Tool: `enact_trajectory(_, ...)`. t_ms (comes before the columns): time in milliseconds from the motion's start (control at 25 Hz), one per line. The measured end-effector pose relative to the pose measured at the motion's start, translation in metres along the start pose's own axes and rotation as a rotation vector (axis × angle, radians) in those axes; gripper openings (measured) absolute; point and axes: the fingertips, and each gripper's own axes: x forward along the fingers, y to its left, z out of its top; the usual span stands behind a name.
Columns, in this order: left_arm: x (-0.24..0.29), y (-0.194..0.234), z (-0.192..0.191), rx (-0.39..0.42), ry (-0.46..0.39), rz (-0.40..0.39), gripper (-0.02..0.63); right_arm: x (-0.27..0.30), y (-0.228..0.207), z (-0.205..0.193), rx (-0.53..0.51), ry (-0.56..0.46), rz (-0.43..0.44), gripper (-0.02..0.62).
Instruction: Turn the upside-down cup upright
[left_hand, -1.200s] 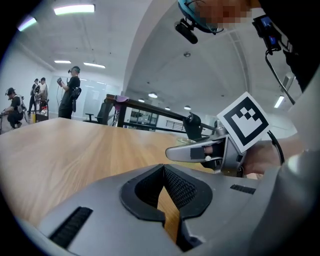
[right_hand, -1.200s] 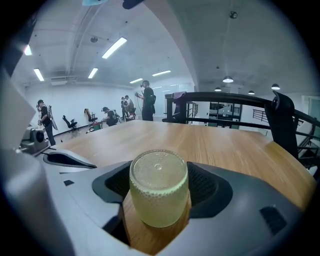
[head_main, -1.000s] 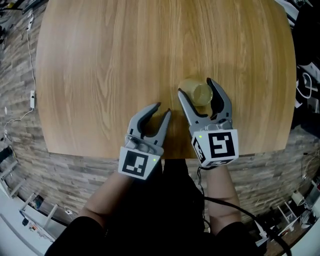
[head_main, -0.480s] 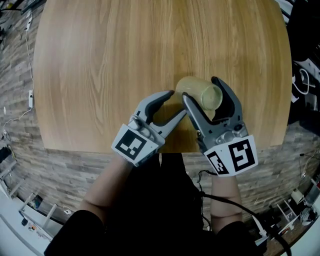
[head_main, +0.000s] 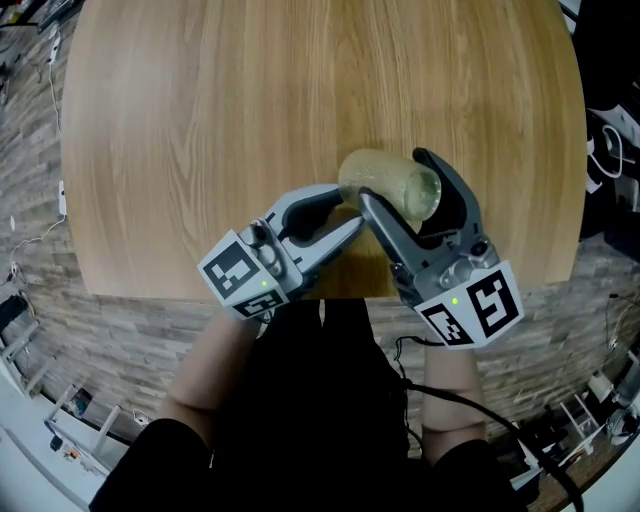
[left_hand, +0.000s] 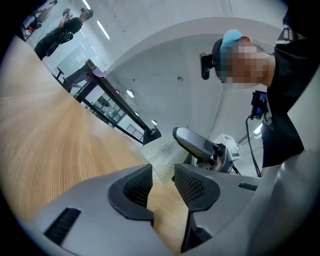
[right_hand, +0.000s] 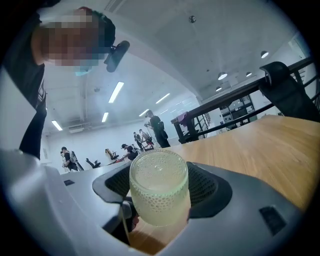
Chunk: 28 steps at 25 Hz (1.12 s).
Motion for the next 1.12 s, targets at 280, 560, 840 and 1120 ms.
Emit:
enact_trajectory(280,0.0,-0.005,0.006,0.085,0.029,0.001,0.106,-0.004,-0.005,0.001,0.078,-0.02,0.081,0.319)
enact_trajectory(560,0.008,-0.01,0.01,0.152,0.045,0.005,0.071,-0.007,-0.022,-0.003,0.128,-0.029,0.089,0.321)
enact_trajectory(840,0.007,-0.005,0.004,0.212,0.106,0.058,0.051,-0.006,-0.031,-0.006,0.103,-0.018,0.053,0.321)
enact_trajectory(1120,0.014,-0.007,0.003,0.283,0.159,0.131,0.028,-0.015,-0.039,-0.003,0.027,0.006,0.011,0.321)
